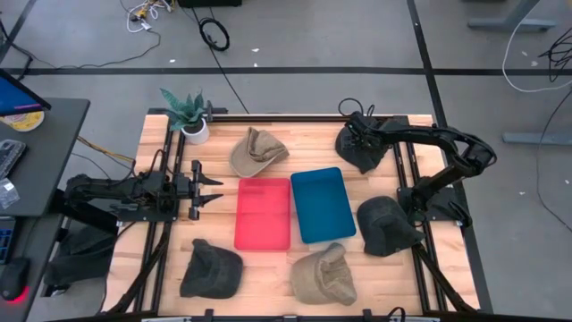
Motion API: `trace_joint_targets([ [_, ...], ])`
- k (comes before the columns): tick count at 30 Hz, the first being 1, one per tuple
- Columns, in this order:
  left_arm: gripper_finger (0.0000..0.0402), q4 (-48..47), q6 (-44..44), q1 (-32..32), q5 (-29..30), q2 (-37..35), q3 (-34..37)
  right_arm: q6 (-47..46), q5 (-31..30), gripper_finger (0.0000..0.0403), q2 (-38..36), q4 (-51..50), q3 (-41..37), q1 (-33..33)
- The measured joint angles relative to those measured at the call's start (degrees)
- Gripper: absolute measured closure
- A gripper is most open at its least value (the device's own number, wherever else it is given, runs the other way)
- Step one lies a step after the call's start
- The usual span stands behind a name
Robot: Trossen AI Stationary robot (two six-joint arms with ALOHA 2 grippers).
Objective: Pick & Place hat
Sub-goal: Put the top black cap into the blue bin
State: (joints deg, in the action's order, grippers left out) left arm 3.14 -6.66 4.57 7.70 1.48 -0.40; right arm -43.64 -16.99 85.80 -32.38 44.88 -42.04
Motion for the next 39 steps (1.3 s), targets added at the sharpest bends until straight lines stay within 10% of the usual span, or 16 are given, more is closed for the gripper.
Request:
trace_joint_targets([
  [8,0.0236,0.02,-0.01,-0.01,0.01,0.01,0.02,0.00,1.53,0.0171,0.00,-0.02,0.00,0.00],
  [19,0.0236,0.00,-0.01,-0.01,-0.01,-0.01,0.02,2.32,1.57,0.0388,0.00,-0.44,-0.02,0.02],
  [39,0.0236,0.02,-0.01,-0.01,0.01,-0.01,0.02,12.70,0.98,0.0399,-3.54,-0.35,-0.09,-0.20],
])
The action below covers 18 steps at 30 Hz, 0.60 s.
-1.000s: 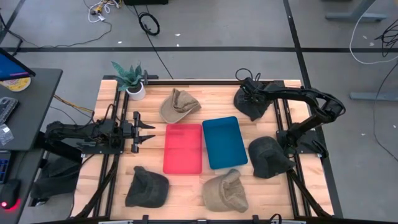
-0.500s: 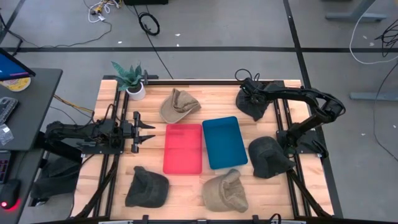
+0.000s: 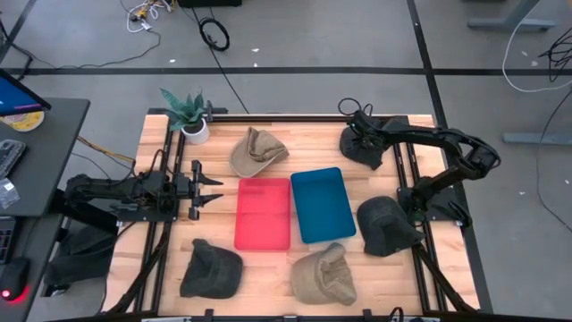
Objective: Pick & Place hat
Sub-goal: Put the top black cap into the blue bin
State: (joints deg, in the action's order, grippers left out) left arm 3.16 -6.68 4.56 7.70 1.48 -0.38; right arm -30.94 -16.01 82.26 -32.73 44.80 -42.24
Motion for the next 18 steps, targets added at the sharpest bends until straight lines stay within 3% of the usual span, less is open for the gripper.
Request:
trace_joint_targets([
  [18,0.0236,0.00,0.00,0.00,0.00,0.00,0.00,5.97,-4.59,0.0401,-21.87,4.70,0.00,8.21],
])
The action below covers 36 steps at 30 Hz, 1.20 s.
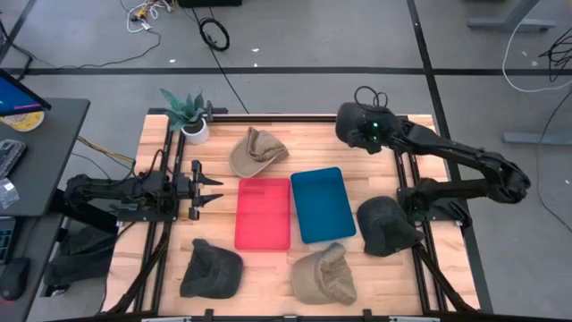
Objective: Pick & Place hat
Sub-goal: Put the top black cap into the blue bin
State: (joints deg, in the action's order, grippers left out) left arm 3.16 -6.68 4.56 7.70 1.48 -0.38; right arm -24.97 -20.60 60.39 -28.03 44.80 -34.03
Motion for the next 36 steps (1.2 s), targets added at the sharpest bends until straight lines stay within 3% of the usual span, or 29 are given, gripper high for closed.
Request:
trace_joint_targets([
  [8,0.0236,-0.01,0.00,0.02,0.00,0.00,-0.01,5.93,0.86,0.0401,-5.28,4.11,0.02,6.92],
  [11,0.0236,0.00,0.00,0.02,0.00,0.00,0.00,9.89,3.78,0.0401,-5.97,5.45,0.02,9.15],
  [15,0.0236,-0.01,0.00,0.00,0.00,0.01,-0.01,16.34,8.75,0.0401,-6.13,6.62,0.04,12.77],
  [36,0.0236,-0.01,0.00,0.01,0.00,0.01,-0.02,45.87,14.28,0.0399,-4.02,3.52,0.11,37.92],
])
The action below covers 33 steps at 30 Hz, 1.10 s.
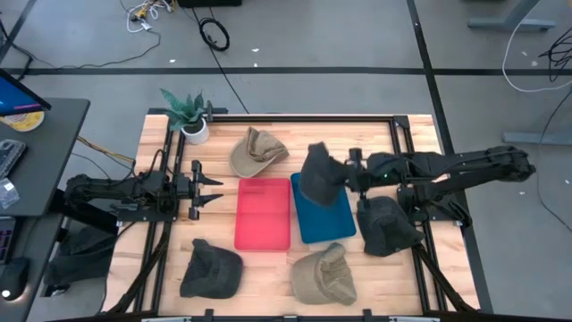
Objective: Pick & Place hat
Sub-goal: Put the top black cap into the blue bin
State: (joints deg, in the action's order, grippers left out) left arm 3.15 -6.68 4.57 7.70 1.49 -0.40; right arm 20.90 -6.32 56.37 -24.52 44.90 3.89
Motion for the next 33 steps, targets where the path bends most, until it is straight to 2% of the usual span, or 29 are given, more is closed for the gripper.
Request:
trace_joint_targets([
  [5,0.0236,0.00,0.02,-0.01,-0.02,0.00,0.01,7.77,2.77,0.0398,4.67,-1.15,0.00,3.56],
  [11,0.0236,-0.01,0.00,-0.01,-0.02,0.01,0.00,15.41,4.05,0.0398,10.20,-2.17,0.00,4.85],
  [16,0.0236,0.01,0.00,-0.01,-0.02,-0.01,0.02,14.92,9.38,0.0400,12.70,-2.07,0.00,3.72],
  [33,0.0236,0.01,0.00,-0.01,-0.02,-0.01,0.02,15.10,12.05,0.0401,19.44,-2.59,0.00,2.47],
])
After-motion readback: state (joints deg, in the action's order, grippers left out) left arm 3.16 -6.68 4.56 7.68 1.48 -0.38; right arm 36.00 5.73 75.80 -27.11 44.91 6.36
